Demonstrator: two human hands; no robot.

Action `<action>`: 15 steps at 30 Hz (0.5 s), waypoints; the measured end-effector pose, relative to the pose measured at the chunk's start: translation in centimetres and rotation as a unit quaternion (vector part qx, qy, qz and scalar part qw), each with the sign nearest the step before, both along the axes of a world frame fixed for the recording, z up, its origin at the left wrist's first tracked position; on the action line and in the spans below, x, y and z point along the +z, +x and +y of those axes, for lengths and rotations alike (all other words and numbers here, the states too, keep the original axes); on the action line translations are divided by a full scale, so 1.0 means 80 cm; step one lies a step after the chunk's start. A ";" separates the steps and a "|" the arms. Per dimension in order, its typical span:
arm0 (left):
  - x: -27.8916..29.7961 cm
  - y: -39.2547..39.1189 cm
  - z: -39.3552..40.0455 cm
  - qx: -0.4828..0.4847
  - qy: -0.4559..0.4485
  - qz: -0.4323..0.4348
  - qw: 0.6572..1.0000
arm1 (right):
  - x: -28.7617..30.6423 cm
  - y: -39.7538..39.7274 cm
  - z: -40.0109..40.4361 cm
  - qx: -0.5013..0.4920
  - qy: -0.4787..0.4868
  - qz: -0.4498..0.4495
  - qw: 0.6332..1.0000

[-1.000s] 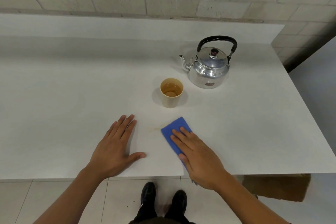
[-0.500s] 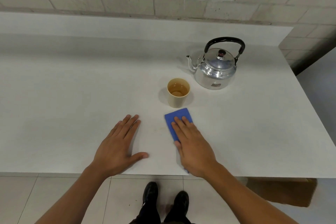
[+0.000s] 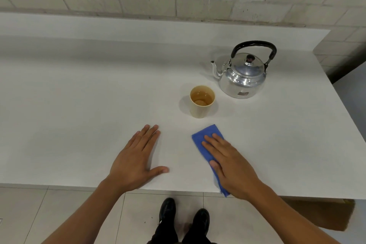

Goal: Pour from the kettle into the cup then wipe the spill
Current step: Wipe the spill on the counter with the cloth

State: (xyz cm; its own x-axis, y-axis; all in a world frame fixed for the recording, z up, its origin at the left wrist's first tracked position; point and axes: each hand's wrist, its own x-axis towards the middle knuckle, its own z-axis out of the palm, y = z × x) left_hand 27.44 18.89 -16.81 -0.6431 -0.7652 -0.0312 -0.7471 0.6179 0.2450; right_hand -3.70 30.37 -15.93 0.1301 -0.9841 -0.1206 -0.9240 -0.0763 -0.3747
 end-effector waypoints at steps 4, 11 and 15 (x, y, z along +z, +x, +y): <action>-0.001 0.000 0.000 0.006 0.006 0.009 1.000 | -0.005 0.043 -0.038 0.010 -0.010 0.039 0.999; -0.003 0.000 0.001 0.004 0.017 0.027 0.999 | -0.001 0.116 -0.051 0.115 -0.022 0.022 0.993; -0.003 0.002 0.001 0.003 0.021 0.018 1.000 | 0.001 0.076 -0.012 0.202 -0.010 -0.017 0.979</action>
